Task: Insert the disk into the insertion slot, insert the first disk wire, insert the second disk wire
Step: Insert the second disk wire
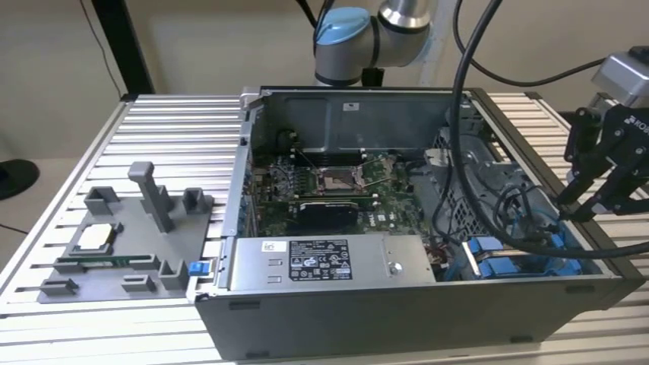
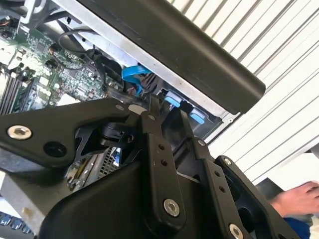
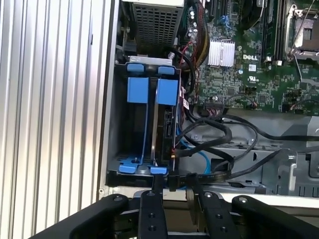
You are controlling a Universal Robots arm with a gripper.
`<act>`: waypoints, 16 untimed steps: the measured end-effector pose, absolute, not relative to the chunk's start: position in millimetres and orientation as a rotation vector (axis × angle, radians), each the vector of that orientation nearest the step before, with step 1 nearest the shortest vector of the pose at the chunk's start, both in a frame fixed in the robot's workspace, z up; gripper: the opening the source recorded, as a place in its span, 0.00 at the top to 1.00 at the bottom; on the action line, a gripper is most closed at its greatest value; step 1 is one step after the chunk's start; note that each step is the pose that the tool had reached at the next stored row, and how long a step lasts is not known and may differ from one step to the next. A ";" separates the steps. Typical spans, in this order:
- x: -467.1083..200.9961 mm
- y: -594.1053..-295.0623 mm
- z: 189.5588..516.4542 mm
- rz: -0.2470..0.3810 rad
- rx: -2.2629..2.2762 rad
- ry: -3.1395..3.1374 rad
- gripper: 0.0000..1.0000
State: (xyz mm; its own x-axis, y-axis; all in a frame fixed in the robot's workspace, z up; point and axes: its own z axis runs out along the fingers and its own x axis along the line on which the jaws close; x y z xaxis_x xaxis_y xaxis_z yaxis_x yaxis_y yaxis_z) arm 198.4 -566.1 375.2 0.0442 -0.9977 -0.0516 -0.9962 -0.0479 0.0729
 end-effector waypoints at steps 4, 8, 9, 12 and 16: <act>198.4 -570.5 375.2 -0.145 2.261 -2.158 0.00; 198.4 -571.9 373.9 -0.146 2.261 -2.159 0.00; 198.3 -572.0 373.5 -0.147 2.262 -2.159 0.00; 197.9 -572.0 372.9 -0.147 2.262 -2.159 0.00; 197.2 -572.0 372.4 -0.153 2.264 -2.162 0.00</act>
